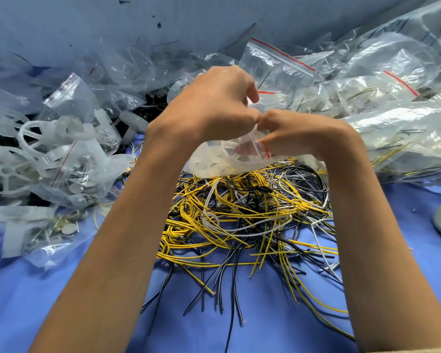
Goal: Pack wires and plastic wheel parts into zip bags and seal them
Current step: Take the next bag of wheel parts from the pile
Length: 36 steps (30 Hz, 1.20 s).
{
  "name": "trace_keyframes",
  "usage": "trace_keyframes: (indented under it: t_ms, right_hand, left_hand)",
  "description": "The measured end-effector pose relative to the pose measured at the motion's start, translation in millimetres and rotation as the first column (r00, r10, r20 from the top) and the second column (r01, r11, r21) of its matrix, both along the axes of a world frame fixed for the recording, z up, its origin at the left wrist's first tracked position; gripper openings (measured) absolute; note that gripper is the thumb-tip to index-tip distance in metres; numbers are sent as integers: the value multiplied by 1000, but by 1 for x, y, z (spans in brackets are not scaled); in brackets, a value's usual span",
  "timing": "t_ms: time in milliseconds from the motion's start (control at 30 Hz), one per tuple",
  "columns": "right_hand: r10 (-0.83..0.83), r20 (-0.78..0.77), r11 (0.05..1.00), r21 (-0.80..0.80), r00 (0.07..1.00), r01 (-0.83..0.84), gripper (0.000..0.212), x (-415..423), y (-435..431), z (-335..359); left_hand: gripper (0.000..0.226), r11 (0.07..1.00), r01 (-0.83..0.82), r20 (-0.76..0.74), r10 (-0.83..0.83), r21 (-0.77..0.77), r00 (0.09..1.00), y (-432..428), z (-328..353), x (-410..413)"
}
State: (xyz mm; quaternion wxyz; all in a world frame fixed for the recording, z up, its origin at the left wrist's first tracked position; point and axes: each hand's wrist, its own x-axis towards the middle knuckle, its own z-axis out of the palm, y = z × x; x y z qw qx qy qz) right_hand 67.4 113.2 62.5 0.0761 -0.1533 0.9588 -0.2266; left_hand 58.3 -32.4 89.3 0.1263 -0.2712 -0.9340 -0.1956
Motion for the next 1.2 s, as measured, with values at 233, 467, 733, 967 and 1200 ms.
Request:
trace_keyframes:
  t_ms: [233, 467, 733, 967, 1200]
  right_hand:
    - [5, 15, 999, 39, 1000, -6, 33, 1, -4, 2]
    - [45, -21, 999, -15, 999, -45, 20, 1, -3, 2]
    - [1, -10, 994, -112, 1000, -2, 38, 0, -7, 3]
    - [-30, 47, 999, 13, 998, 29, 69, -3, -6, 1]
    - [-16, 92, 999, 30, 996, 14, 66, -7, -6, -1]
  left_hand:
    - [36, 1000, 14, 14, -14, 3, 1000, 0, 0, 1]
    - [36, 999, 22, 15, -22, 31, 1000, -2, 1, 2]
    - [38, 996, -25, 16, 24, 85, 1000, -6, 3, -1]
    - [41, 998, -33, 13, 33, 53, 999, -4, 4, 2]
    - [50, 991, -131, 64, 132, -18, 989, -3, 7, 12]
